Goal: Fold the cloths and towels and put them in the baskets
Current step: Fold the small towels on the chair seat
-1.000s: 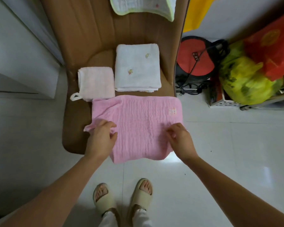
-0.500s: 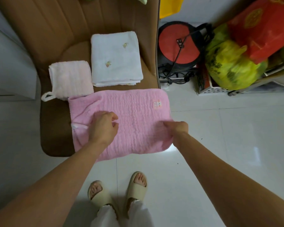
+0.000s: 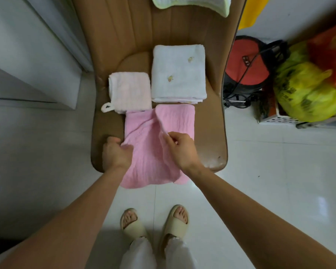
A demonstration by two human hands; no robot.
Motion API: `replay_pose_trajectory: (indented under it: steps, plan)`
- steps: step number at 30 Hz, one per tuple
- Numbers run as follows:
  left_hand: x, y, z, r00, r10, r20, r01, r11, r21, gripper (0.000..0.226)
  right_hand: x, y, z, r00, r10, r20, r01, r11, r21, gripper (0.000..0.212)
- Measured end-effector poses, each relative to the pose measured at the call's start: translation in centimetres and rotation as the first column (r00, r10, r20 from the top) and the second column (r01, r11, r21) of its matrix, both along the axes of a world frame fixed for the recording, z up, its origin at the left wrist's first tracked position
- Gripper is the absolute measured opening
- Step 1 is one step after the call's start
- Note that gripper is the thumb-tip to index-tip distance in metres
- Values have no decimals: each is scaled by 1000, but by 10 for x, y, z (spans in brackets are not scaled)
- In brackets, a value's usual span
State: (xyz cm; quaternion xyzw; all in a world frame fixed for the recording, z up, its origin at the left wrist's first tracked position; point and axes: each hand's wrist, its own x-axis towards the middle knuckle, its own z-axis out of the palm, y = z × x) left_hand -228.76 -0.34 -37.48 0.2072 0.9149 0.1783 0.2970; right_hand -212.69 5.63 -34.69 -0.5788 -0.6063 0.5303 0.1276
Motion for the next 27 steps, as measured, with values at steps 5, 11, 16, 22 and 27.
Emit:
replay_pose_trajectory:
  steps: [5,11,16,22,27]
  plan:
    - [-21,-20,-5,985,18,174,-17,1000,-8,27,-28,-16,-7,996,-21,88,28,997,-72,41]
    - [-32,-42,3,914,-179,363,200,980,-22,22,-29,-29,-1,997,-53,59,61,986,-154,17]
    - [-31,-55,2,900,-317,298,326,945,19,23,-23,-39,2,995,-49,93,64,983,-173,6]
    - [-28,-57,-1,870,-381,311,402,916,-3,25,-28,-44,9,994,-100,47,107,977,-183,8]
    - [-25,-60,23,771,-139,621,51,986,158,13,-30,-45,18,988,-147,52,154,971,-183,13]
